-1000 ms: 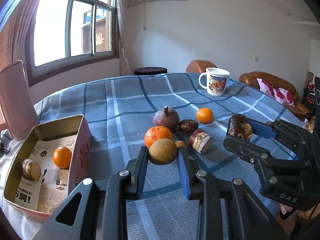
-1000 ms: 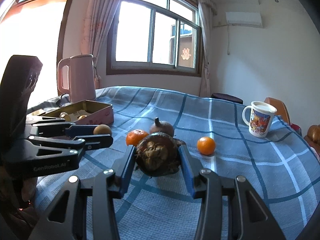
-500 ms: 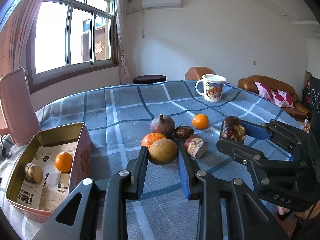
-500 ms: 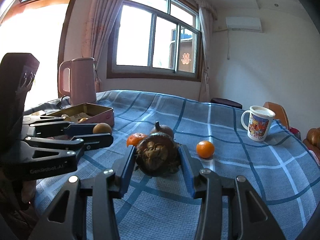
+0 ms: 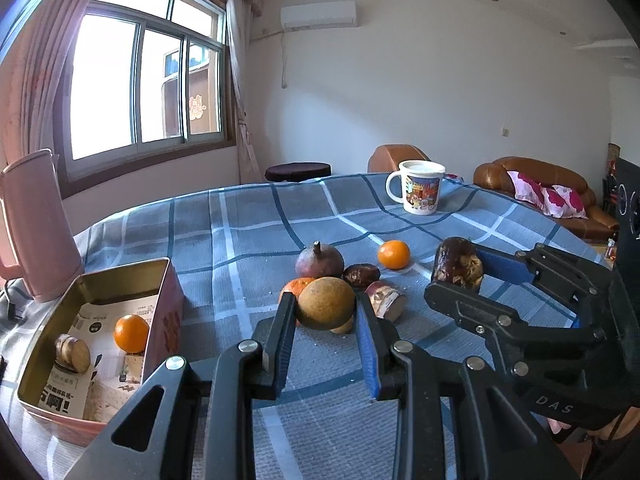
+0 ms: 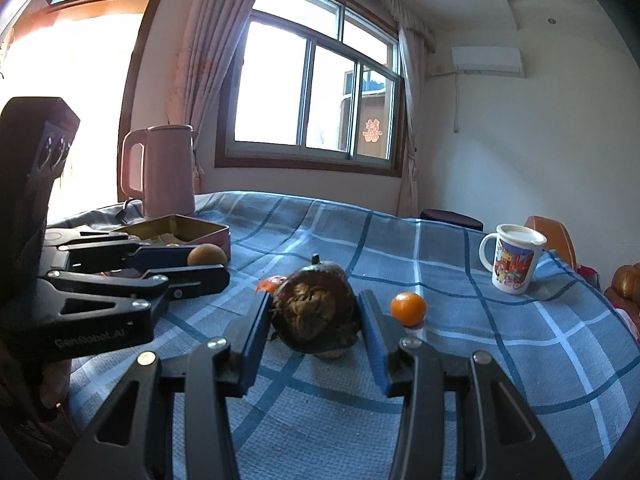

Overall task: Organize fruits
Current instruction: 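Lift the brown fruit with the left gripper while the right gripper lifts the jar, then carry the brown fruit toward the tin box while the right gripper carries the jar there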

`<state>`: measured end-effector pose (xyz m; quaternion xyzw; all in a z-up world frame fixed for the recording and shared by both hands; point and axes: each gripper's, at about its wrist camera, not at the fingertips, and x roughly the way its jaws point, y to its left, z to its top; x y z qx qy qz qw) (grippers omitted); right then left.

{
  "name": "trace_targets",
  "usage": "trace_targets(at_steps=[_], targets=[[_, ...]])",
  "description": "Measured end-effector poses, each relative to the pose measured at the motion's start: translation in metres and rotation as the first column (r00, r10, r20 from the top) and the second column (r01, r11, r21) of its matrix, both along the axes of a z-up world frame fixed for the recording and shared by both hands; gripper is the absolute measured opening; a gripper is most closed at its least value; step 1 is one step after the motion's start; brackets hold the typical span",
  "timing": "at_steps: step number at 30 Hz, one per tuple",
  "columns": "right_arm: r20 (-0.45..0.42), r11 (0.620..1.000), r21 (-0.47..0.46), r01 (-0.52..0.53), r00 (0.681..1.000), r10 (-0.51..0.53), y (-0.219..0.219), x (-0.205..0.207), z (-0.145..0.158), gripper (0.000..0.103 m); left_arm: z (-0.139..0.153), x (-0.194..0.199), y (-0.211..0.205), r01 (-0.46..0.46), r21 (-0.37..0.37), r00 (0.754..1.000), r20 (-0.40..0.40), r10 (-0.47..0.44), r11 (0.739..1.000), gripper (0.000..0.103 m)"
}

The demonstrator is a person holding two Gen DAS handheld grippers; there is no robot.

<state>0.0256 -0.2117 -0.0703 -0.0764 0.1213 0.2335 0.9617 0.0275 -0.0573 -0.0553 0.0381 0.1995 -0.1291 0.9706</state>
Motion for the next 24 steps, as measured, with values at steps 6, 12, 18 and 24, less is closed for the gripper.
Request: trace_targets(at_steps=[6, 12, 18, 24], targets=[[0.020, 1.000, 0.005, -0.006, 1.000, 0.006, -0.001, -0.004, 0.001, 0.047, 0.003, -0.003, -0.001, -0.001, -0.001, 1.000, 0.018, 0.001, 1.000, 0.031], [0.041, 1.000, 0.013, -0.007, 0.999, 0.007, -0.002, -0.007, 0.001, 0.047, 0.004, -0.005, -0.002, -0.001, -0.001, 1.000, 0.026, 0.001, 1.000, 0.031], [0.056, 1.000, 0.019, -0.014, 0.998, 0.013, -0.003, -0.010, 0.001, 0.047, 0.006, -0.009, -0.001, -0.006, -0.001, 0.999, 0.043, 0.007, 1.000, 0.031], [0.066, 1.000, 0.024, -0.019, 0.998, 0.018, -0.004, -0.012, 0.001, 0.047, 0.010, -0.014, -0.001, -0.008, -0.002, 0.998, 0.066, 0.008, 1.000, 0.031]])
